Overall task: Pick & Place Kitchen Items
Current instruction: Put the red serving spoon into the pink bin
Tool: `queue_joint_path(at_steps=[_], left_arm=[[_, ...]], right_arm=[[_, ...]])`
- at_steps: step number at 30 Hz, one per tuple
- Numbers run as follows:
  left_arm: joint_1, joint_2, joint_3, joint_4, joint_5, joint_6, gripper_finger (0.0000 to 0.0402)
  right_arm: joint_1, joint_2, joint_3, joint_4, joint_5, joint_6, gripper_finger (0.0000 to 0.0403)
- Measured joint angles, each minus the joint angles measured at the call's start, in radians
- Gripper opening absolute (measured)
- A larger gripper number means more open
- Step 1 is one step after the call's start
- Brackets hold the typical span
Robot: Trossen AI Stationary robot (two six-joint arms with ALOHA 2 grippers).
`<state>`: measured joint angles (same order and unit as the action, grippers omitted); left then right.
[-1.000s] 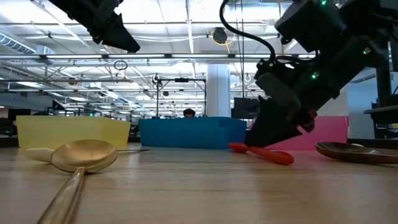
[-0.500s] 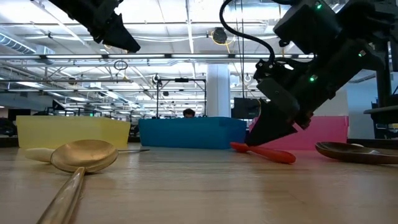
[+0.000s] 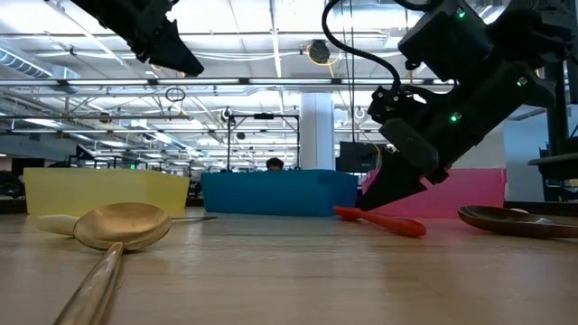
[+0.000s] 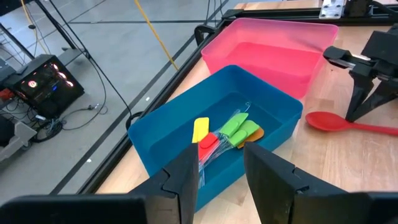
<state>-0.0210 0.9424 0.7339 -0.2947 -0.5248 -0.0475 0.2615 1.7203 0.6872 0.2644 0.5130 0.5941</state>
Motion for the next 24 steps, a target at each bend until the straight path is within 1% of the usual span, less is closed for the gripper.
queue_joint_path(at_steps=[3,6,9,11,13,15,17,20,24], left_arm=[[0.000,0.000,0.000,0.000,0.000,0.000,0.0134],[0.000,0.000,0.000,0.000,0.000,-0.001,0.0134],[0.000,0.000,0.000,0.000,0.000,-0.002,0.0134],[0.000,0.000,0.000,0.000,0.000,-0.002,0.0134],[0.000,0.000,0.000,0.000,0.000,-0.003,0.0134],[0.000,0.000,0.000,0.000,0.000,-0.003,0.0134],[0.000,0.000,0.000,0.000,0.000,-0.003,0.0134],[0.000,0.000,0.000,0.004,0.002,-0.003,0.0134],[0.000,0.000,0.000,0.004,0.007,-0.003,0.0134]], right_arm=[[-0.002,-0.023,-0.002,0.032,-0.002,-0.030,0.0028],[-0.002,-0.049,0.001,0.055,0.005,-0.026,0.0061],[0.003,-0.053,0.000,0.053,-0.001,0.040,0.0100],[0.016,-0.054,0.000,0.071,-0.005,0.124,0.0124],[0.037,-0.033,0.013,0.069,-0.029,0.191,0.0140],[0.065,-0.009,0.035,0.018,-0.041,0.206,0.0145],[0.081,0.019,0.081,-0.037,-0.019,0.216,0.0143],[0.084,0.042,0.144,-0.136,0.010,0.254,0.0136],[0.066,0.059,0.195,-0.198,0.007,0.258,0.0139]])
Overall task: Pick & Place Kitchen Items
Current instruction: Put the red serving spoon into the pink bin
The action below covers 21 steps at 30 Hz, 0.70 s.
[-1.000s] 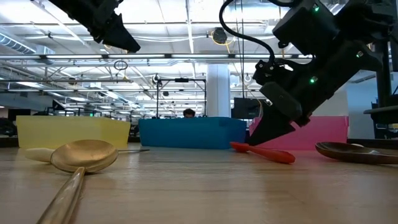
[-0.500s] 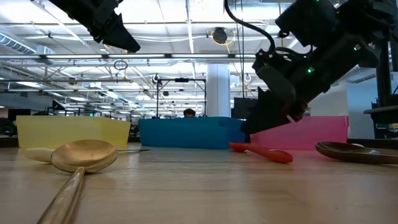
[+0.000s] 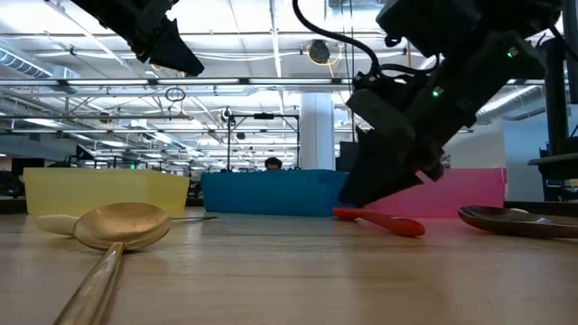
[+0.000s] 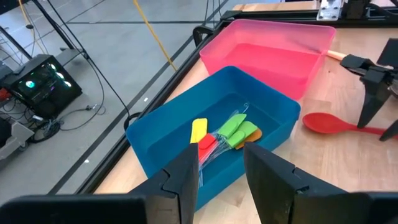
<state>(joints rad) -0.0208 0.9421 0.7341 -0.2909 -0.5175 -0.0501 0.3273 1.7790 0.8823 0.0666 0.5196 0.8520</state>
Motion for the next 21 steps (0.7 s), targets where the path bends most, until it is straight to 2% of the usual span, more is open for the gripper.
queue_joint_path(at_steps=[11,21], left_arm=[[0.000,0.000,0.000,-0.004,0.002,0.001,0.0134],[0.000,0.000,0.000,-0.004,0.002,0.002,0.0134]], right_arm=[[-0.046,-0.001,0.023,-0.141,0.007,0.115,0.0190],[-0.053,-0.002,0.023,-0.178,0.004,0.161,0.0177]])
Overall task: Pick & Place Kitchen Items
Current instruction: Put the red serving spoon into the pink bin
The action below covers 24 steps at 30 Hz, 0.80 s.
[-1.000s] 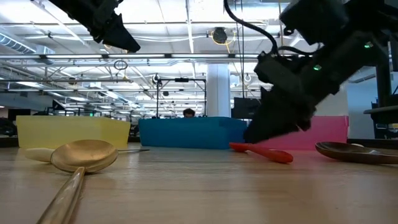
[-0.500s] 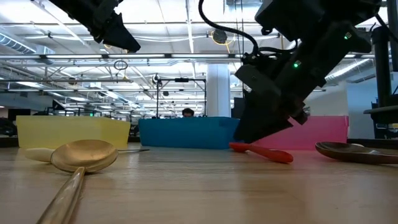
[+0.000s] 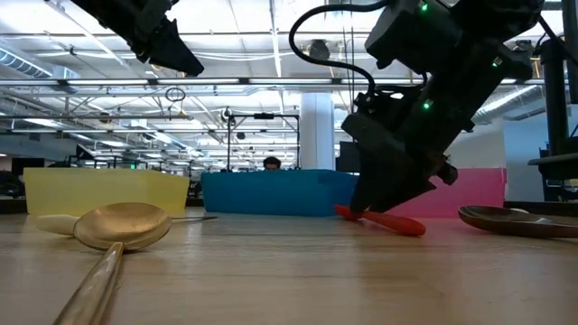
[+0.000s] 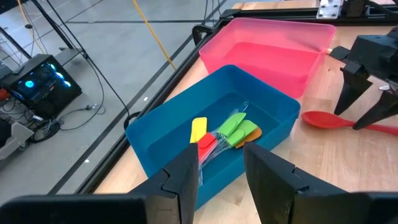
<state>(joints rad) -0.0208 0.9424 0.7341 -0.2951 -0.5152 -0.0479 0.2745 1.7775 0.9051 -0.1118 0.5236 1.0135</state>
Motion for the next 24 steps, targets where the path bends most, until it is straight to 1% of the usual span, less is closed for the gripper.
queue_joint_path(at_steps=[4,7,11,15,21,22,24], left_arm=[[0.000,0.000,0.000,0.000,0.000,0.000,0.0134],[0.000,0.000,0.000,0.000,0.000,0.000,0.0134],[0.000,0.000,0.000,0.000,0.000,-0.001,0.0134],[0.000,0.000,0.000,0.001,0.001,-0.002,0.0134],[0.000,0.000,0.000,0.005,-0.003,-0.002,0.0134],[0.000,0.000,0.000,0.005,-0.005,-0.001,0.0134],[0.000,0.000,0.000,0.005,-0.005,0.001,0.0134]], right_arm=[[0.001,0.028,0.001,0.000,-0.004,0.026,0.0168],[-0.002,0.063,0.004,0.005,-0.035,0.053,0.0161],[-0.006,0.093,0.002,-0.021,-0.040,0.016,0.0144],[-0.011,0.092,0.001,-0.024,-0.016,-0.070,0.0106],[-0.027,0.089,0.000,-0.031,0.024,-0.187,0.0030],[-0.029,0.082,0.000,-0.031,0.025,-0.199,0.0022],[-0.031,0.060,0.000,-0.028,0.017,-0.232,0.0020]])
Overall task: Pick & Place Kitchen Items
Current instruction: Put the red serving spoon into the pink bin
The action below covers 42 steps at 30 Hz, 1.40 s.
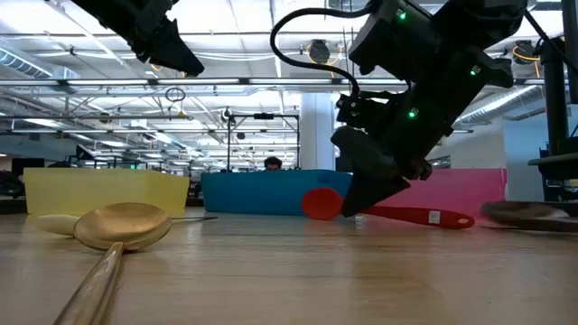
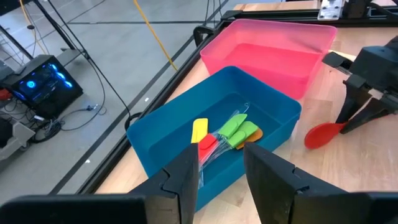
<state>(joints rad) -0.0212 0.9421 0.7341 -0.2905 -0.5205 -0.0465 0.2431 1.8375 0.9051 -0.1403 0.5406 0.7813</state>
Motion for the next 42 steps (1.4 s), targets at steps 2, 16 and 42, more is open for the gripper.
queue_joint_path(at_steps=[2,16,42], left_arm=[[0.000,0.000,0.000,0.000,0.000,0.004,0.0134],[0.000,0.000,0.000,0.000,-0.002,-0.007,0.0134],[0.000,0.000,0.000,0.004,-0.002,-0.045,0.0134]], right_arm=[[0.000,-0.035,-0.001,0.006,-0.012,-0.041,0.0020],[-0.012,-0.413,-0.004,-0.053,0.272,-0.345,0.0023],[-0.577,-0.546,-0.375,0.137,0.228,-0.159,0.0029]])
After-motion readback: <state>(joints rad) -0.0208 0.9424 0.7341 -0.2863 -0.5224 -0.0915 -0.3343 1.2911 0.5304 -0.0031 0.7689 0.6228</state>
